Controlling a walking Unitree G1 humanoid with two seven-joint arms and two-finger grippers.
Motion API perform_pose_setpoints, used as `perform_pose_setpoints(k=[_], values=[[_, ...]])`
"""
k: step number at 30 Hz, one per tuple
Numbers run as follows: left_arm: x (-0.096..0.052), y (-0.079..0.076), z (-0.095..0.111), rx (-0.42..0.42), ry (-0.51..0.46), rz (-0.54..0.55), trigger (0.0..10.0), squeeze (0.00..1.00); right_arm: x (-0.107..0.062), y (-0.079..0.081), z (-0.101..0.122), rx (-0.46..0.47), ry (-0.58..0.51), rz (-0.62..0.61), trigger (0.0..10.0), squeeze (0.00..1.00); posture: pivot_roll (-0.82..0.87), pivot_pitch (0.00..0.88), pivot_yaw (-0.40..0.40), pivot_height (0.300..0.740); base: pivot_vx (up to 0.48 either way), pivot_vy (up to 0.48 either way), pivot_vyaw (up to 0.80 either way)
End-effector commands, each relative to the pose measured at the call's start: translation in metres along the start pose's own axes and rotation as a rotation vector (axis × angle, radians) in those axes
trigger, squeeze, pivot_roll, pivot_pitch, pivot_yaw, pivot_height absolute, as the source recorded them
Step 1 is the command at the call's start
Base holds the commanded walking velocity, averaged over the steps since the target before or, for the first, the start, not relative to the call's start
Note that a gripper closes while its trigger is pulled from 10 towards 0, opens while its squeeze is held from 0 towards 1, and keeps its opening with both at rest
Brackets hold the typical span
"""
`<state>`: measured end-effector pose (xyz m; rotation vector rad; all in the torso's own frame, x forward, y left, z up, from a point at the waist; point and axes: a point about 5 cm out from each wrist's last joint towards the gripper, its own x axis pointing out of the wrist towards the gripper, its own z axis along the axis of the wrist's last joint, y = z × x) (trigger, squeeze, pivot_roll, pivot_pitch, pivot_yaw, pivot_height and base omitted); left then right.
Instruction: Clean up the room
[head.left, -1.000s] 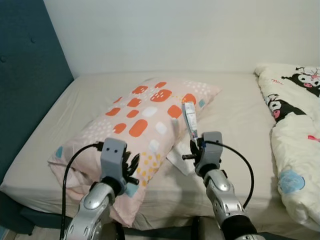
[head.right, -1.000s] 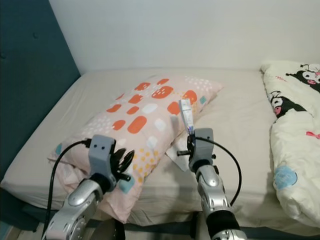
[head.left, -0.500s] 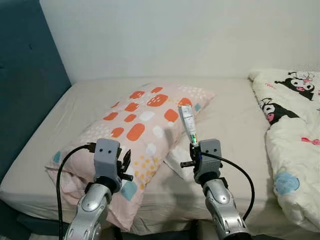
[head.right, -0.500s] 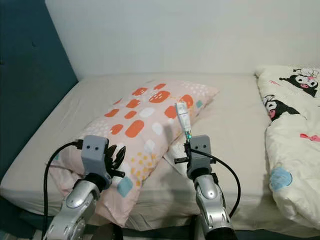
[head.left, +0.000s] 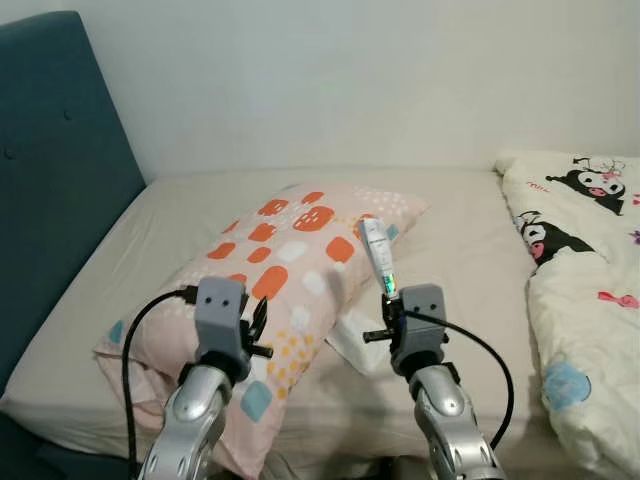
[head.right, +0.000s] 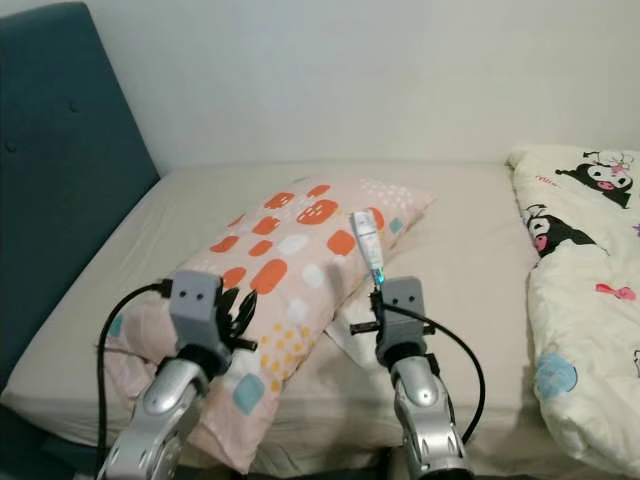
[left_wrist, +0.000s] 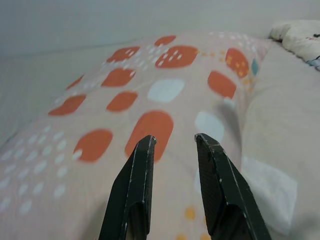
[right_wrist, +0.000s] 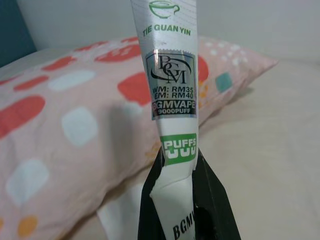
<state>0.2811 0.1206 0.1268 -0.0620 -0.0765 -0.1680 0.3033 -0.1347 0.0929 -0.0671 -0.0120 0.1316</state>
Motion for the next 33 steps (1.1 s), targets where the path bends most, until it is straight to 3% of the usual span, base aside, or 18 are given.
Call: perform_pose_setpoints(k=[1,16,23,33], values=[[-0.001,0.000,-0.003,0.009,0.008,0.007,10.0,0.00,-0.001,0.004,0.001,0.004,0.005,0.010,10.0,0.00,-0.01,0.049,-0.025,0.659,0.000,0.000,0.00],[-0.002,0.004,-0.005,-0.010,0.010,0.042,10.0,0.00,-0.002,0.012,-0.002,-0.080,0.029,0.043,10.0,0.00,-0.01,0.053,-0.027,0.659,0.000,0.000,0.00],[-0.002,0.003,-0.004,0.000,0.003,0.036,10.0,0.00,-0.004,0.015,-0.001,-0.051,0.028,0.080,10.0,0.00,-0.01,0.055,-0.030,0.659,0.000,0.000,0.00],[-0.002,0.002,-0.004,0.000,-0.001,0.030,10.0,0.00,-0.003,0.014,0.005,-0.061,0.002,0.081,10.0,0.00,-0.01,0.058,-0.029,0.699,0.000,0.000,0.00]])
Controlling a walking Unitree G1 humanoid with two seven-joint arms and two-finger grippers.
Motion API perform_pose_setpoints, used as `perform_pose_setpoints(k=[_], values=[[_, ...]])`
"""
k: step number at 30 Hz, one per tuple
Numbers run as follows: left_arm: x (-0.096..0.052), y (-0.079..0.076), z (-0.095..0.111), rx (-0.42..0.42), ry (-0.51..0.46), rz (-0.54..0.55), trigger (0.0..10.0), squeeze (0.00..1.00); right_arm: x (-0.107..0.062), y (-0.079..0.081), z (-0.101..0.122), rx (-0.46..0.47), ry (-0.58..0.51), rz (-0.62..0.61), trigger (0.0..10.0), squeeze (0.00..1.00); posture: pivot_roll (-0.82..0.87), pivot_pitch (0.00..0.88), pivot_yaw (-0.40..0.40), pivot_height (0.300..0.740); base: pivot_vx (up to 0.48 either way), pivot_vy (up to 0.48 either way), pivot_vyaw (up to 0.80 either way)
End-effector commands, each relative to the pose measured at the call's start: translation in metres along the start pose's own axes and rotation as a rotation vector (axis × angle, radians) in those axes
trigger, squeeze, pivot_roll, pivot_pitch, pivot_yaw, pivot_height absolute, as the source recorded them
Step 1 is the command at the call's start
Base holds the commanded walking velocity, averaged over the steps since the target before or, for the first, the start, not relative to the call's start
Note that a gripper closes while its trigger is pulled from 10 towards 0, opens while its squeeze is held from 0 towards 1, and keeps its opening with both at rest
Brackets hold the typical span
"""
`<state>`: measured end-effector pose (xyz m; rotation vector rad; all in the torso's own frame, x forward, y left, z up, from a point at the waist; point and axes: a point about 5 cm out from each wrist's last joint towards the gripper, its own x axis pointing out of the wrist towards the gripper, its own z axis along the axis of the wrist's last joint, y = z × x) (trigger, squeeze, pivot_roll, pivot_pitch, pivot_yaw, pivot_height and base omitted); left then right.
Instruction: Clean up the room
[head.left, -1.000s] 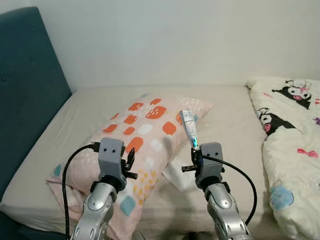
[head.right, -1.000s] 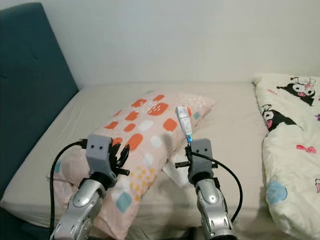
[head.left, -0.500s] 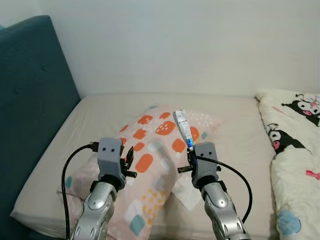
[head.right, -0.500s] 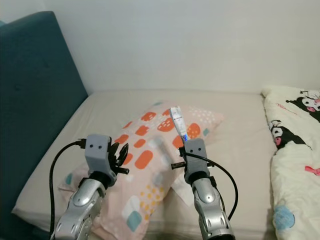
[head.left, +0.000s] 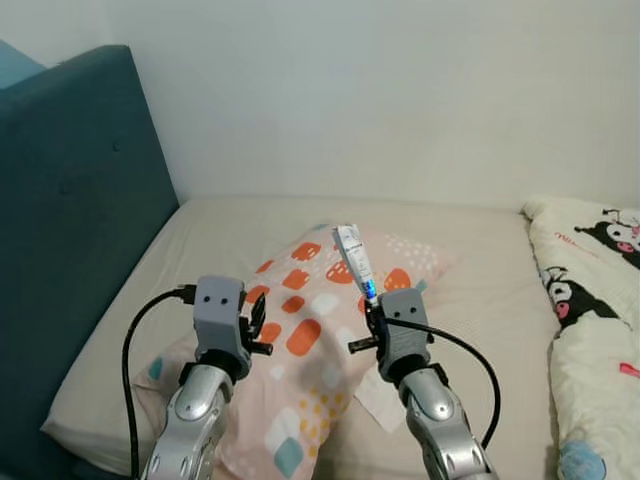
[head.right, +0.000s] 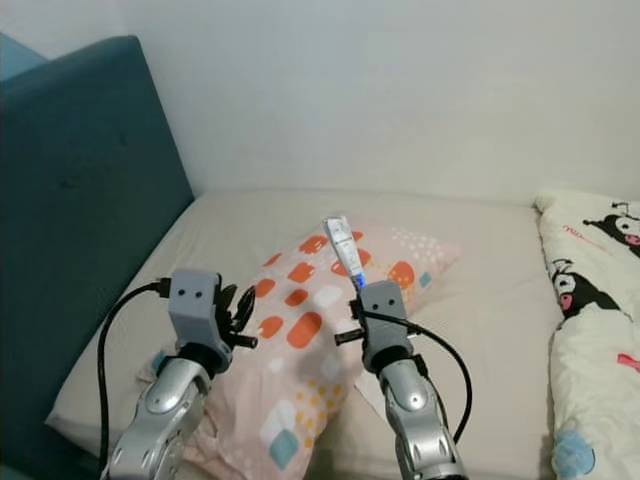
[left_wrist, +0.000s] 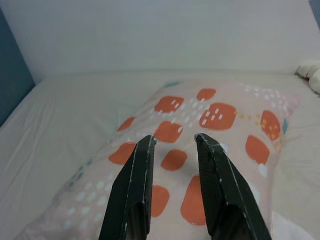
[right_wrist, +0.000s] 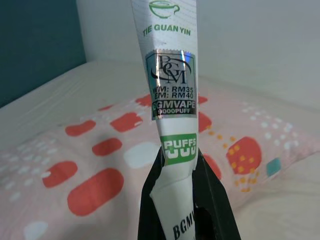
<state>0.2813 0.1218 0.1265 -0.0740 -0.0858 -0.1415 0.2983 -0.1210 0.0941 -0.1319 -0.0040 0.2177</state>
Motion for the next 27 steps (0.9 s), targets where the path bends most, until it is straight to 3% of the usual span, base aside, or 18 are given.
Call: perform_pose_setpoints(k=[1,10,13,19,21,27], values=[[-0.002,0.001,-0.003,0.010,0.010,0.004,10.0,0.00,0.000,0.000,0.003,0.004,-0.009,-0.008,10.0,0.00,-0.01,0.059,-0.029,0.704,0.000,0.000,0.00],[0.001,0.003,-0.004,0.008,0.009,0.009,10.0,0.00,0.001,0.000,0.007,0.017,-0.022,0.001,10.0,0.00,-0.02,0.066,-0.032,0.739,0.000,0.000,0.00],[-0.001,0.003,-0.009,0.006,0.021,0.012,10.0,0.00,0.000,0.004,0.000,0.053,0.021,0.017,10.0,0.00,-0.02,0.066,-0.032,0.739,0.000,0.000,0.00],[-0.005,0.004,-0.024,0.012,0.066,0.018,10.0,0.00,-0.004,0.007,-0.019,0.007,0.099,0.016,10.0,0.00,-0.02,0.070,-0.033,0.739,0.000,0.000,0.00],[-0.009,0.004,-0.037,0.022,0.103,0.009,10.0,0.00,-0.010,0.009,-0.037,-0.077,0.170,0.027,10.0,0.00,-0.03,0.072,-0.032,0.739,0.000,0.000,0.00],[-0.014,0.006,-0.049,0.066,0.149,0.005,10.0,0.00,-0.020,0.008,-0.055,-0.043,0.239,0.022,10.0,0.00,-0.02,0.073,-0.035,0.739,0.000,0.000,0.00]])
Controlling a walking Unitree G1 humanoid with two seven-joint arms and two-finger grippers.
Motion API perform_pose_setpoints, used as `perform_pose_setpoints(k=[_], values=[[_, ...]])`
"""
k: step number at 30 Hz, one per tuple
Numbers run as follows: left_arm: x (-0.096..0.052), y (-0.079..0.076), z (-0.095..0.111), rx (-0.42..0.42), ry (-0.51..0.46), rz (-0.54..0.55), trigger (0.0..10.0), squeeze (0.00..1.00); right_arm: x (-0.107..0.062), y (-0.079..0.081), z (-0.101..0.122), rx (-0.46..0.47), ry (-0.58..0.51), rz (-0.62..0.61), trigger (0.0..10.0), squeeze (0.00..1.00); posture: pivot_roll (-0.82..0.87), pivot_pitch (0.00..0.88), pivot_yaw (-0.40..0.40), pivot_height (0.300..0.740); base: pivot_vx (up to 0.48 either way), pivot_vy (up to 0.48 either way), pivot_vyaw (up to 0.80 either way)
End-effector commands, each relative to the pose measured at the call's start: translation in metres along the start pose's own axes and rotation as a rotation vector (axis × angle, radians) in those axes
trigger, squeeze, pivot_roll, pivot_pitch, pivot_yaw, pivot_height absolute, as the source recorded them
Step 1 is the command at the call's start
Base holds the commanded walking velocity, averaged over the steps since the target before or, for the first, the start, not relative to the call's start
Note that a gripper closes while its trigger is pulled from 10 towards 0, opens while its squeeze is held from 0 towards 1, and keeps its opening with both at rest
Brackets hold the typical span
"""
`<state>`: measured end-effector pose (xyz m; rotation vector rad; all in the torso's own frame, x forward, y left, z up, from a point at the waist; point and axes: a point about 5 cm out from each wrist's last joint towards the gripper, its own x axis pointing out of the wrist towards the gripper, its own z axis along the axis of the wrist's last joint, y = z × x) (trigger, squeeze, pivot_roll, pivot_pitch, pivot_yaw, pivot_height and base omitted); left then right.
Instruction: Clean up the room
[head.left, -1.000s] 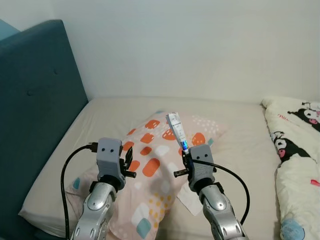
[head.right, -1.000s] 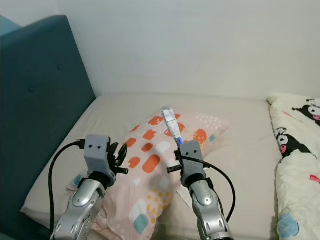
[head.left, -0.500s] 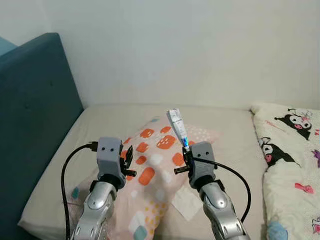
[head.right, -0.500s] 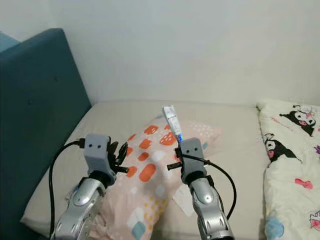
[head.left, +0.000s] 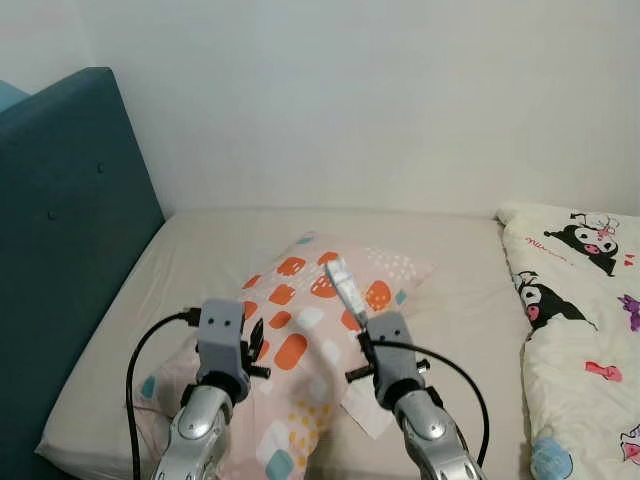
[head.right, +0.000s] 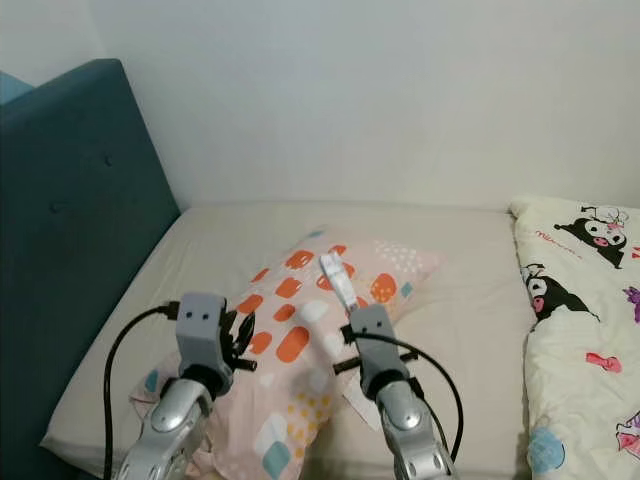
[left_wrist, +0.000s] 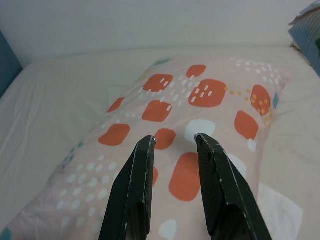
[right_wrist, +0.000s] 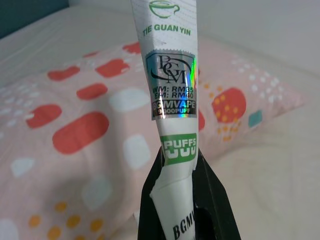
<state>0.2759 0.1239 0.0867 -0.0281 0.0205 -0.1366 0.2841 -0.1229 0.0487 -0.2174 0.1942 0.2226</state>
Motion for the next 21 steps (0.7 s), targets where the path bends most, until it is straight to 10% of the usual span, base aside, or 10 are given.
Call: perform_pose_setpoints(k=[1,21], values=[[-0.004,0.001,-0.011,0.027,0.039,-0.001,10.0,0.00,-0.004,0.002,-0.010,0.020,0.034,0.006,10.0,0.00,-0.02,0.073,-0.035,0.739,0.000,0.000,0.00],[-0.003,0.005,-0.017,0.002,0.053,0.047,10.0,0.00,-0.006,-0.003,-0.011,0.100,0.020,-0.042,10.0,0.00,-0.03,0.073,-0.028,0.739,0.000,0.000,-0.14]])
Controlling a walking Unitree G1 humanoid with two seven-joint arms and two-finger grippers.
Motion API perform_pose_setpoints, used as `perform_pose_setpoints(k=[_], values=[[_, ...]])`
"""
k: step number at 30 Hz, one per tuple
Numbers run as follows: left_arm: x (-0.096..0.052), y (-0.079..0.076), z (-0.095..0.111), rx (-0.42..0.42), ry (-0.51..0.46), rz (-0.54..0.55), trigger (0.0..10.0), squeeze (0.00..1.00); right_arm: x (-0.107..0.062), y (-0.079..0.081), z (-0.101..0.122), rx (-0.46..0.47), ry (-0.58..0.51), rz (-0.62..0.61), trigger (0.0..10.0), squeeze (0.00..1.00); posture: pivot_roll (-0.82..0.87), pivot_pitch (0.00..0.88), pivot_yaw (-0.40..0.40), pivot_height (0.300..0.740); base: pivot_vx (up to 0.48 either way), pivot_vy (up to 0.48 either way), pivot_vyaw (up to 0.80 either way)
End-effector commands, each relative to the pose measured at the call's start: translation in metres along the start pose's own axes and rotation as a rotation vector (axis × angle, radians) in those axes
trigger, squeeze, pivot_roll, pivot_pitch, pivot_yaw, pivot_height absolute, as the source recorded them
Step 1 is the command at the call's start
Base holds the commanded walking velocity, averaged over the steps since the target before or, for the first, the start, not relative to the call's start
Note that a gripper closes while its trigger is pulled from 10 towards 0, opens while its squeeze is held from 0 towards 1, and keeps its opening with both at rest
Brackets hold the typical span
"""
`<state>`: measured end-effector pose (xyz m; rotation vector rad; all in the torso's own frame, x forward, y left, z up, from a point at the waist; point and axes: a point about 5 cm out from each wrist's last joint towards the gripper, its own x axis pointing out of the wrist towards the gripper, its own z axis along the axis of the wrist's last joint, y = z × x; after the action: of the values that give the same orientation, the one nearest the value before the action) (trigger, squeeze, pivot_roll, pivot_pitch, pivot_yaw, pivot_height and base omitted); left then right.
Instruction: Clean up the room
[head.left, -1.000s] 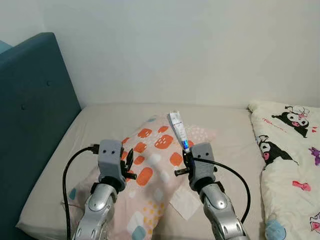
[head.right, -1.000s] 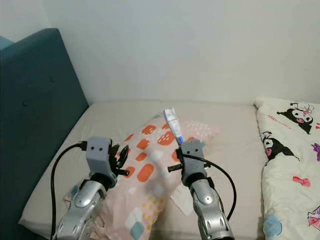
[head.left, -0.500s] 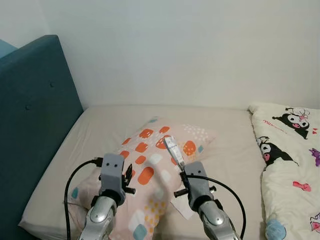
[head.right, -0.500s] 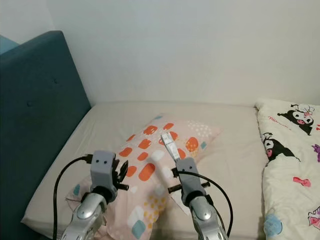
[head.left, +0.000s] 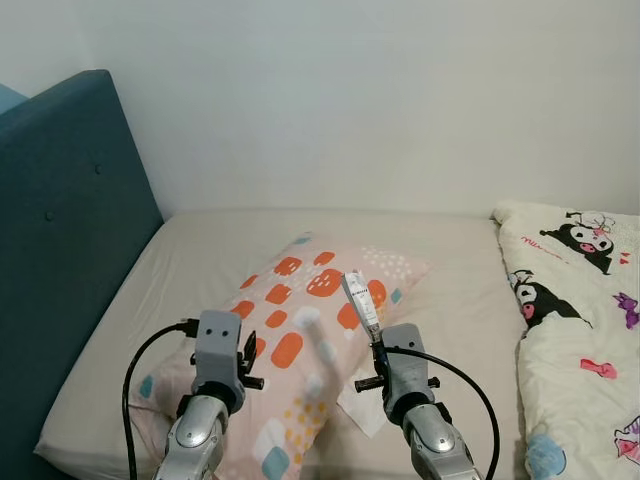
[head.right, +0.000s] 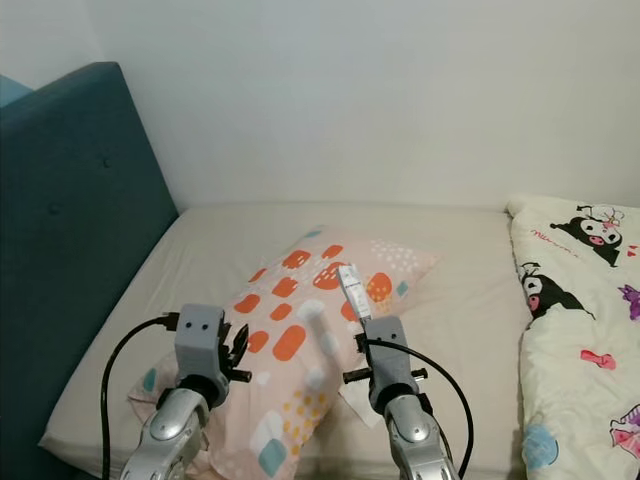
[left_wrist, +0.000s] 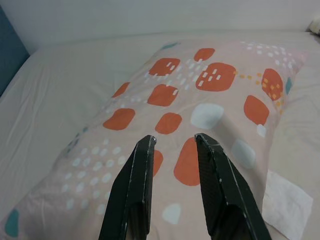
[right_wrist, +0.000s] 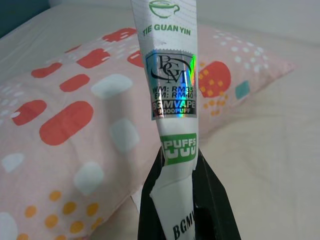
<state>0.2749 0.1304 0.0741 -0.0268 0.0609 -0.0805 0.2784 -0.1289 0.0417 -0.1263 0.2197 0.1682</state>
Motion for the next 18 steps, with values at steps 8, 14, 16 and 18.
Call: perform_pose_setpoints(k=[8,14,16,18], values=[[-0.0002,-0.0008,-0.0028,0.003,0.006,-0.001,10.0,0.00,0.0011,-0.0007,0.0010,0.007,-0.007,0.000,10.0,0.00,-0.02,0.069,-0.030,0.739,0.000,0.000,-0.80],[0.0029,-0.0016,0.0004,-0.002,-0.005,-0.002,10.0,0.00,0.0037,-0.0012,0.0027,0.008,-0.011,0.001,10.0,0.00,-0.03,0.066,-0.029,0.739,0.000,0.000,-0.80],[0.0036,-0.0020,0.0012,-0.003,-0.007,-0.003,10.0,0.00,0.0040,-0.0013,0.0033,0.009,-0.013,0.001,10.0,0.00,-0.03,0.066,-0.029,0.739,0.000,0.000,-0.80],[0.0037,-0.0022,0.0014,-0.003,-0.008,-0.004,10.0,0.00,0.0041,-0.0013,0.0035,0.008,-0.013,0.001,10.0,0.00,-0.03,0.066,-0.029,0.739,0.000,0.000,-0.80]])
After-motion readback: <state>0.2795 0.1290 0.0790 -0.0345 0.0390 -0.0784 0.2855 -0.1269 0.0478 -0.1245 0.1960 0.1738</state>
